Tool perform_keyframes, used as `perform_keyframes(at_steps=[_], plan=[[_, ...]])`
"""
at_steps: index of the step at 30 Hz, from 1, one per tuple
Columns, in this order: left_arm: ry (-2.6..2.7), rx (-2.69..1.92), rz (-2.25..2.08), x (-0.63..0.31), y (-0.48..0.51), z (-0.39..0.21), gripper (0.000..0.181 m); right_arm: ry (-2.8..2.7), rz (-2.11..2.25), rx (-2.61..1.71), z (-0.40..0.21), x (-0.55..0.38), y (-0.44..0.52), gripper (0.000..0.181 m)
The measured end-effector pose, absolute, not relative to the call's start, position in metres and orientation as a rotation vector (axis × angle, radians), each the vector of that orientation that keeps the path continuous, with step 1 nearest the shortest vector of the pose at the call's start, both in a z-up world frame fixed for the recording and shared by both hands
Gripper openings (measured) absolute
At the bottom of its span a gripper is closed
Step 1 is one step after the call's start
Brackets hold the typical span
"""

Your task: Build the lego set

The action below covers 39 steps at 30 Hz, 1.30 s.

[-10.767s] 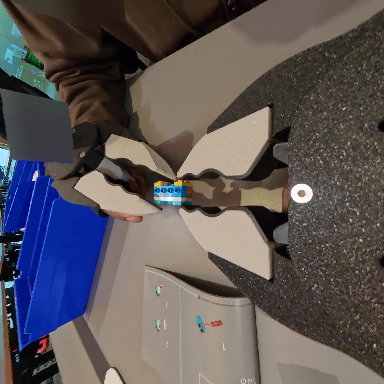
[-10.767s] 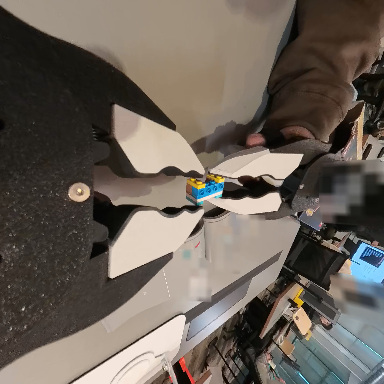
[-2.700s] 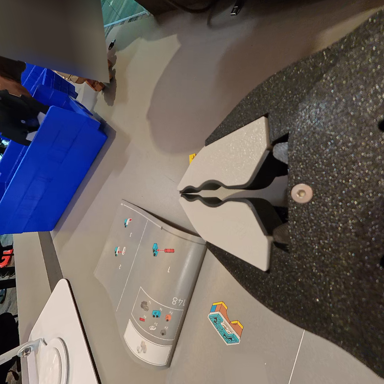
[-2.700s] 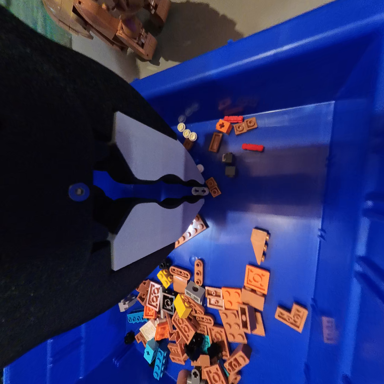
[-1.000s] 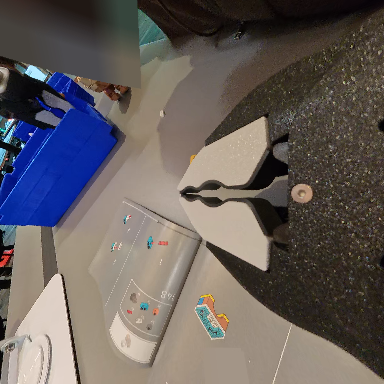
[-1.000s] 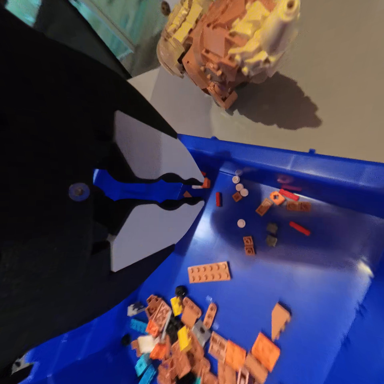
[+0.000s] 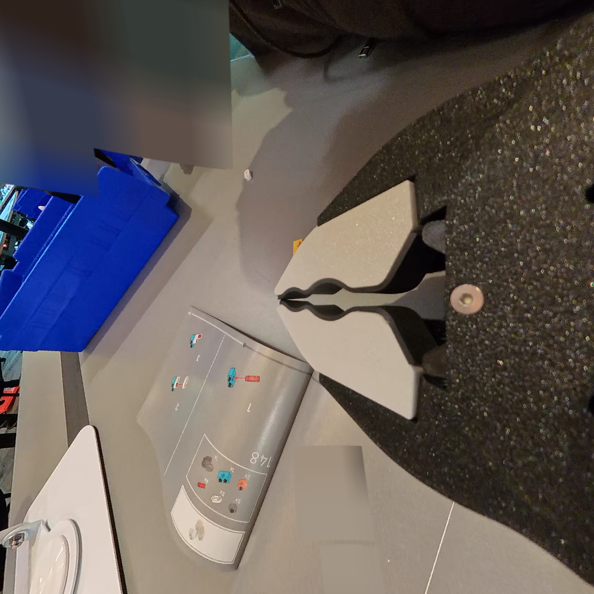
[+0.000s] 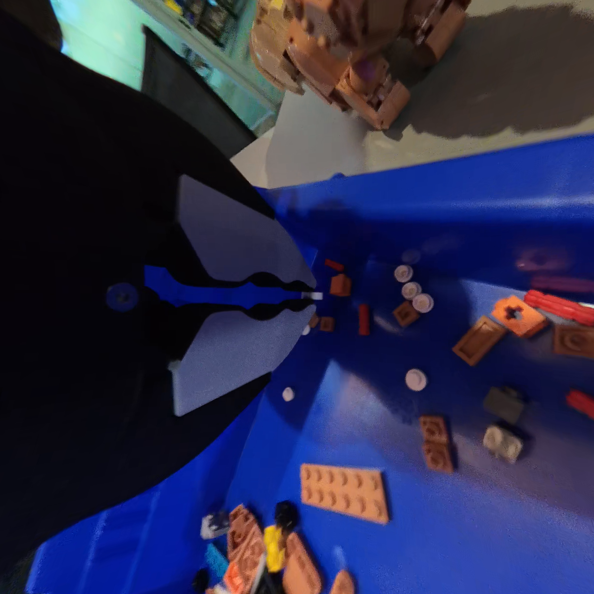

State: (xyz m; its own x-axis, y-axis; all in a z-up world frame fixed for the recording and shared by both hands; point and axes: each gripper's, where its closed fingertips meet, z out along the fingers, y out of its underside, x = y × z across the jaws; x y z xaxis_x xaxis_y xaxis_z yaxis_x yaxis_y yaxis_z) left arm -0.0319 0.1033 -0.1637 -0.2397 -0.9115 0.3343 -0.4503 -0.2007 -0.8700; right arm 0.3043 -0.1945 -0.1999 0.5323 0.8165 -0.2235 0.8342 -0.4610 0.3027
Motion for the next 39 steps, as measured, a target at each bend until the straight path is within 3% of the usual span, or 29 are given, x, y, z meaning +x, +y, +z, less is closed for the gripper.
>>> perform_keyframes(at_steps=[6,11,18,34,39], plan=[[1.650,-1.588,-1.444,-0.032,0.102,-0.164,0.000,1.366,-0.203,2.886,-0.133,0.247,-0.159,0.004],[1.671,-1.532,-1.431,-0.034,0.097,-0.162,0.000,1.486,0.001,3.084,-0.114,0.166,-0.121,0.004],[1.657,-1.516,-1.422,-0.039,0.096,-0.160,0.000,1.682,0.028,2.924,-0.157,0.077,-0.103,0.004],[1.655,-1.540,-1.407,-0.043,0.096,-0.162,0.000,1.740,0.033,2.733,-0.217,0.066,-0.114,0.004],[1.650,-1.550,-1.416,-0.043,0.097,-0.162,0.000,1.697,0.009,2.816,-0.210,0.070,-0.118,0.017]])
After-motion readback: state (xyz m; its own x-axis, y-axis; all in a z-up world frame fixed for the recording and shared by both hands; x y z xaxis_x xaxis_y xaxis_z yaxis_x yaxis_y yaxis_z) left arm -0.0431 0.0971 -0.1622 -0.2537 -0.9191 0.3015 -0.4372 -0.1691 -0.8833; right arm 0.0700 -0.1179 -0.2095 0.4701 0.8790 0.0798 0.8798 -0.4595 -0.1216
